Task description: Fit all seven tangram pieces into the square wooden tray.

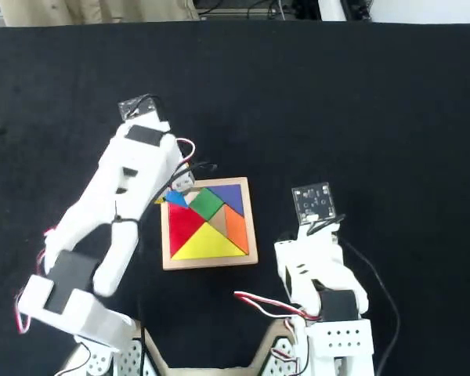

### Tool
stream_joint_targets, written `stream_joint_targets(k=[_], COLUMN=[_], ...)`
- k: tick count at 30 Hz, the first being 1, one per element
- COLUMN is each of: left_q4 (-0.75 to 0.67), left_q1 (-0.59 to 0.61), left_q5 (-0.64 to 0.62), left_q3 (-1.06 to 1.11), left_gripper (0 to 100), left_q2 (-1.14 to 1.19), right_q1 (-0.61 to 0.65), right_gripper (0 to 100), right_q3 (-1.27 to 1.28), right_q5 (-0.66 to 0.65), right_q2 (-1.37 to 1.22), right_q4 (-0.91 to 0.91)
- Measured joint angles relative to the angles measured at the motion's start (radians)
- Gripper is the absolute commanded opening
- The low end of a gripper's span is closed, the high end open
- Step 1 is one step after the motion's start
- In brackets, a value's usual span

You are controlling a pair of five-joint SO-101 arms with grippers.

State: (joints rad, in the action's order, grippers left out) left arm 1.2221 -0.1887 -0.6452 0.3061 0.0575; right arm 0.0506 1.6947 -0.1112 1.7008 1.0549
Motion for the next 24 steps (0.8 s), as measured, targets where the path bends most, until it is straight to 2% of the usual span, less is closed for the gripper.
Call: stream_joint_targets(k=[4,11,15,18,20,24], left_q4=[-0.057,-0.063,-0.063,-0.063,-0.063,-0.063], left_q1=[-0.029,-0.091,-0.091,-0.092,-0.092,-0.092], left_q5=[-0.018,-0.020,-0.026,-0.100,-0.161,-0.187], left_q3=[0.063,0.103,0.109,0.109,0.109,0.109], left_gripper=[16,17,27,33,33,33], left_q2=[-0.060,-0.069,-0.051,-0.040,-0.038,-0.038], right_q1=[0.000,0.000,0.000,0.000,0.000,0.000], right_gripper=[1.8,1.8,1.8,1.8,1.8,1.8], right_q3=[0.000,0.000,0.000,0.000,0.000,0.000], right_q5=[0.000,0.000,0.000,0.000,0.000,0.000], right_q2=[0.000,0.000,0.000,0.000,0.000,0.000], right_q4=[0.000,0.000,0.000,0.000,0.000,0.000])
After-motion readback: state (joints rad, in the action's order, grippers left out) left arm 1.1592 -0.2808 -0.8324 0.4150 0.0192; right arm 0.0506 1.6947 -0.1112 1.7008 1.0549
